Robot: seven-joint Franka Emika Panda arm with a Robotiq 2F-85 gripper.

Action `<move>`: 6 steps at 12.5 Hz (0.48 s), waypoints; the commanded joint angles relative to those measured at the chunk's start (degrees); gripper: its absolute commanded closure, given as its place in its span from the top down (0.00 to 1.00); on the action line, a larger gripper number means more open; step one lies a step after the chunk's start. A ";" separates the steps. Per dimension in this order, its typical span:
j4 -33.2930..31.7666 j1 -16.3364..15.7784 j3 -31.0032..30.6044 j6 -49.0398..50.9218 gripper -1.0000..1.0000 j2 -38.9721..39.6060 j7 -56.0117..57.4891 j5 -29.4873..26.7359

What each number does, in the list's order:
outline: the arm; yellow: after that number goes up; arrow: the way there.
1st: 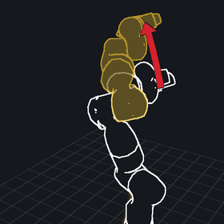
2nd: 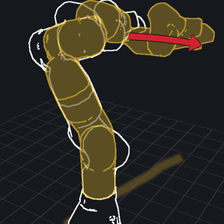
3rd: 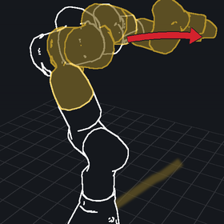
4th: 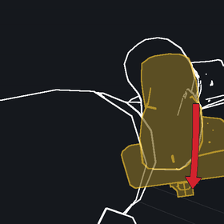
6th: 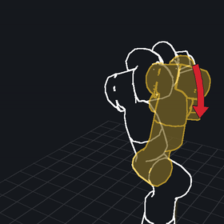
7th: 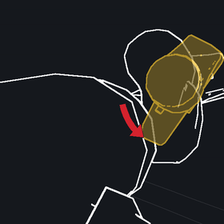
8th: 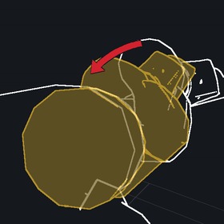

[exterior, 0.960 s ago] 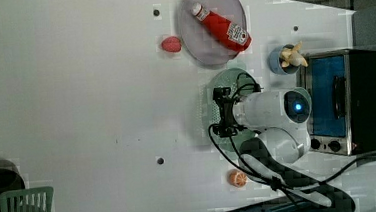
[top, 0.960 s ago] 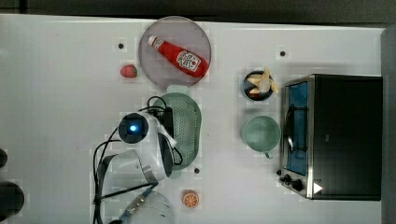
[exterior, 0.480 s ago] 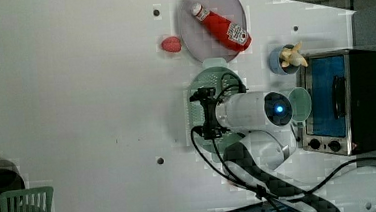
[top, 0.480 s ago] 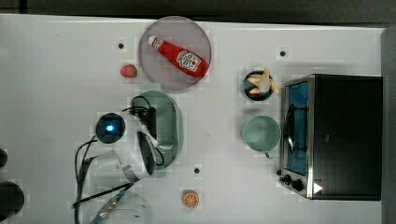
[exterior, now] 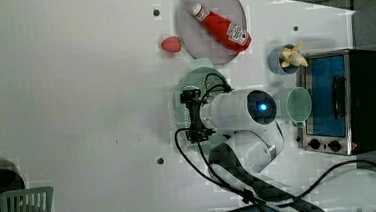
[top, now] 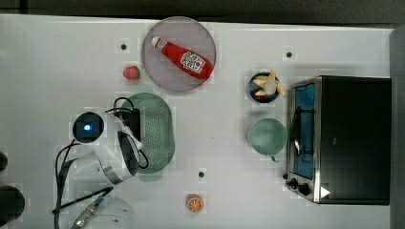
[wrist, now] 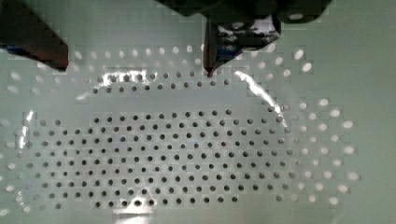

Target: Drag strainer right to left.

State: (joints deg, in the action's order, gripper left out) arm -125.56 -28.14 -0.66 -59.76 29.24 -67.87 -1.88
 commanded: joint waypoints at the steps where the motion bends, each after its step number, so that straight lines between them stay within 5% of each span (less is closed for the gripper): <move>1: 3.72 -2.07 -1.39 0.87 1.00 0.92 -3.85 -0.69; 6: 8.73 -5.08 -2.13 2.15 1.00 3.49 -6.47 -3.86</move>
State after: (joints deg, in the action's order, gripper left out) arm -117.05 -32.37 -0.90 -57.58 33.52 -71.51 -6.39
